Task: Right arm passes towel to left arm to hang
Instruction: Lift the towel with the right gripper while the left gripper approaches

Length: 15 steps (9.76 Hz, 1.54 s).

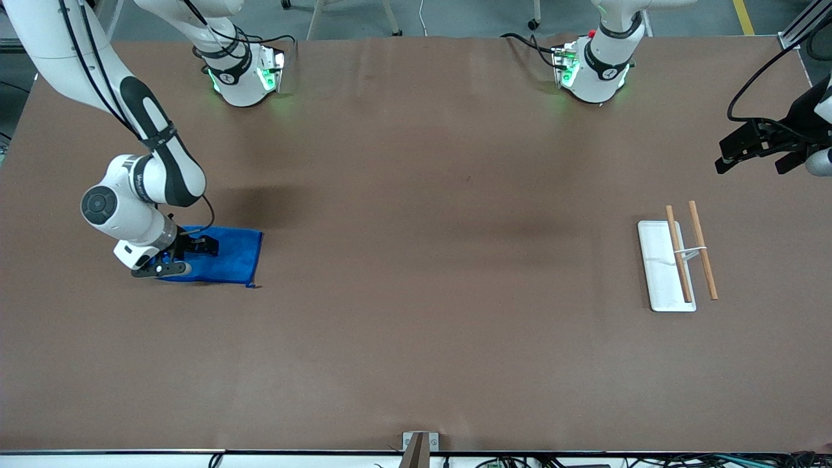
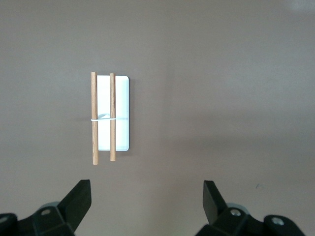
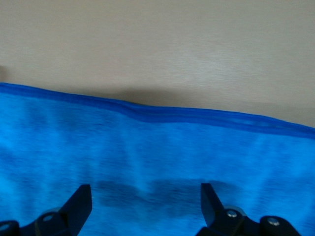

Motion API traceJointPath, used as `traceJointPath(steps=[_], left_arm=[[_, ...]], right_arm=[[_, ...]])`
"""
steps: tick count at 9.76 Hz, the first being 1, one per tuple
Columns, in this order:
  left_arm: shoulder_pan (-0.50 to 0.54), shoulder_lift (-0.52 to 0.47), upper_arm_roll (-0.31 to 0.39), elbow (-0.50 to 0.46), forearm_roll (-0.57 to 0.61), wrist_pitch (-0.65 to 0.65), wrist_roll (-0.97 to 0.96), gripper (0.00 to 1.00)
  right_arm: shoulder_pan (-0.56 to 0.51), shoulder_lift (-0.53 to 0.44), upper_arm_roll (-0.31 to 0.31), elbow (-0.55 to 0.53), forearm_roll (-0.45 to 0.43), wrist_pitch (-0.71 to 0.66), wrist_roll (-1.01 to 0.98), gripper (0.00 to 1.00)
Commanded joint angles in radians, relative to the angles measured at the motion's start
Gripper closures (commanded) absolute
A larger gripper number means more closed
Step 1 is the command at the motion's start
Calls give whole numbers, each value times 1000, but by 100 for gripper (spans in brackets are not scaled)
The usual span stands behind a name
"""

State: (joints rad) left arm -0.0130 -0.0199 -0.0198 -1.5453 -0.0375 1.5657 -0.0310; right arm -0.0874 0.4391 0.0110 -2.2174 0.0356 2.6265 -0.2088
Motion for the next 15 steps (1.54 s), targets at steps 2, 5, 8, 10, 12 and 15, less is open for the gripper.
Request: traceJointPath(steps=[2,5,8,10,12,15], left_arm=[[1,17,1,-15,-2,-12,16,0],[2,17,1,-13,-2,-12,16,0],[2,18,1,-13,-1,-12,17,0],[2,17,1,-10,-2,-12,75,0],[1,14,-2,-10,-2,-12,114,0],[-4,6,-26,-6,-13,-53,235,0]], right_arm=[[-18,10,15,-4,30,12,-44,34],[-18,10,15,16,30,-5,-55,90],[-18,-13,14,213,32,-369,-47,96],[-5,-48,20,330,68,-535,24,96],[60,-88,24,428,116,-682,141,95],[200,-160,24,489,274,-746,320,94]])
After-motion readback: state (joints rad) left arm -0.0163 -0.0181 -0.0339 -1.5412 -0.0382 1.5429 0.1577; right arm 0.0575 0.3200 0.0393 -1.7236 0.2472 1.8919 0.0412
